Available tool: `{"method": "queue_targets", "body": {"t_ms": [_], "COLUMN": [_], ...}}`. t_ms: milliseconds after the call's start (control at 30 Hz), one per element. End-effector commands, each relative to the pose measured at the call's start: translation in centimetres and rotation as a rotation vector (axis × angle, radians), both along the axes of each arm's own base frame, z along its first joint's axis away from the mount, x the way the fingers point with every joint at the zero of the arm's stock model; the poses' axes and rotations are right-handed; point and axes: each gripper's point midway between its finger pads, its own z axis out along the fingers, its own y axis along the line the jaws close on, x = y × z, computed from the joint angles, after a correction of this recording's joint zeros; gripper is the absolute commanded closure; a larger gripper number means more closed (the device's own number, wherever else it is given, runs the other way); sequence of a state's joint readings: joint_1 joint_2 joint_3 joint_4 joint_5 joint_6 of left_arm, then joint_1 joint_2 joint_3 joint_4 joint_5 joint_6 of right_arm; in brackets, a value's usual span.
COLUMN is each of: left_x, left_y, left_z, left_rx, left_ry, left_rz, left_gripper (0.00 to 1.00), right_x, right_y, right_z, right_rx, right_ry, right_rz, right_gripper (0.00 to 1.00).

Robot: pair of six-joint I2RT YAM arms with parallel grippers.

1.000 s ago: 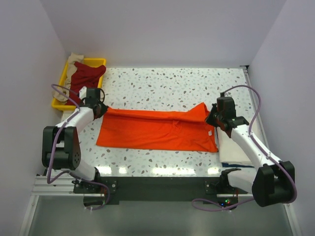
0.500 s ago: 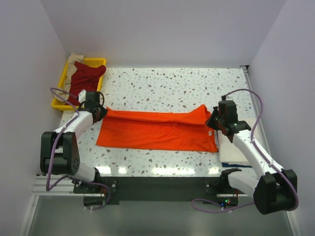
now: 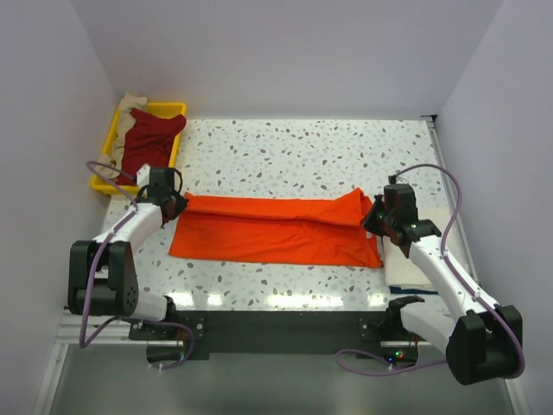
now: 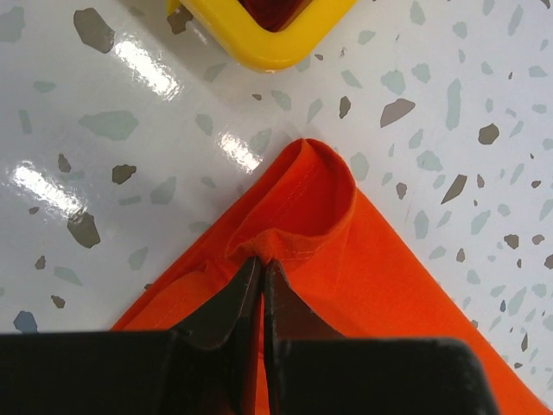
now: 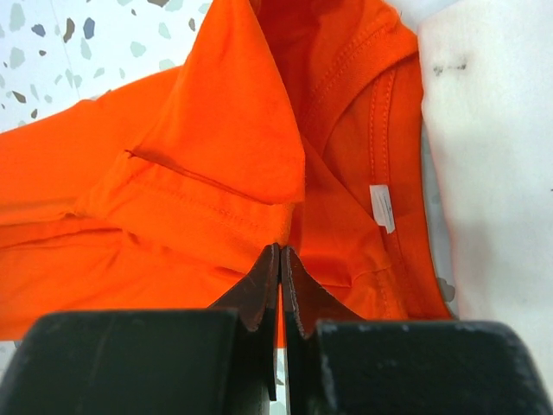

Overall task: Fold and stack the t-shirts
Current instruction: Fold the tshirt

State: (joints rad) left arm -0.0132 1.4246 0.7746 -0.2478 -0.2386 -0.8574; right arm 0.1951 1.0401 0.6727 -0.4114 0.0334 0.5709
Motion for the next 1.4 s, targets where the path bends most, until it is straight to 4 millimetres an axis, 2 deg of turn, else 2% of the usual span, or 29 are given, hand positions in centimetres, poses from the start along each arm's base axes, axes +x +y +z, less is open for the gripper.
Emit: {"method": "queue_targets", "body": {"t_ms": [0, 267, 300, 367, 400, 500, 600, 700, 833, 1033, 1067, 1100, 1167, 1300, 1333, 1367], "left_x": [0.3, -1.0, -1.0, -1.3, -1.5, -1.7, -1.6, -1.3, -0.4, 1.3, 1.5, 1.6, 1.6, 0.7, 0.0, 0.0], "left_y": [0.9, 0.8, 0.8, 0.8, 0.9, 0.8, 0.7, 0.7, 0.2, -1.2, -1.3, -1.5, -1.4, -1.0, -0.9, -0.8], "left_z": [1.4, 0.6, 0.7, 0.6, 0.6, 1.1, 2.2, 3.7, 4.8, 4.3, 3.7, 3.5, 2.5, 0.2, -0.9, -1.1], "left_rx": [0.010, 0.007, 0.003, 0.003, 0.003, -0.002, -0.005, -0.004, -0.023, -0.050, -0.047, -0.046, -0.040, -0.022, -0.018, -0.016], "left_ry": [-0.070, -0.063, -0.070, -0.070, -0.067, -0.083, -0.113, -0.143, -0.177, -0.166, -0.150, -0.142, -0.120, -0.075, -0.049, -0.053], "left_rz": [0.046, 0.047, 0.048, 0.048, 0.051, 0.049, 0.044, 0.045, 0.024, -0.015, -0.014, -0.017, -0.011, 0.010, 0.012, 0.016], "left_gripper": [0.96, 0.91, 0.85, 0.73, 0.64, 0.59, 0.55, 0.52, 0.50, 0.51, 0.53, 0.54, 0.55, 0.60, 0.60, 0.61], "right_x": [-0.6, -1.6, -1.7, -1.8, -2.0, -2.2, -2.0, -1.6, -0.2, 2.8, 3.5, 3.7, 4.4, 5.5, 5.5, 6.0], "right_y": [0.1, 0.3, 0.3, 0.2, 0.6, 0.8, 0.8, 1.1, 2.6, 5.4, 5.9, 6.1, 7.1, 9.1, 9.7, 10.1], "right_z": [-0.3, -2.0, -2.0, -2.2, -2.3, -1.9, -0.7, 0.3, 0.9, 0.9, 1.2, 0.3, 0.0, -1.1, -1.9, -1.7], "right_rx": [0.022, 0.037, 0.039, 0.040, 0.054, 0.064, 0.059, 0.059, 0.086, 0.071, 0.074, 0.066, 0.056, 0.043, 0.036, 0.033], "right_ry": [-0.004, 0.029, 0.030, 0.030, 0.034, 0.024, 0.001, -0.021, -0.028, -0.031, -0.044, -0.020, -0.026, -0.024, -0.009, -0.030], "right_rz": [-0.006, -0.002, -0.002, -0.007, 0.010, 0.021, 0.039, 0.066, 0.121, 0.196, 0.208, 0.215, 0.240, 0.298, 0.315, 0.327], "right_gripper": [1.00, 1.00, 0.99, 0.95, 0.89, 0.77, 0.68, 0.64, 0.62, 0.62, 0.62, 0.62, 0.62, 0.60, 0.58, 0.55]}}
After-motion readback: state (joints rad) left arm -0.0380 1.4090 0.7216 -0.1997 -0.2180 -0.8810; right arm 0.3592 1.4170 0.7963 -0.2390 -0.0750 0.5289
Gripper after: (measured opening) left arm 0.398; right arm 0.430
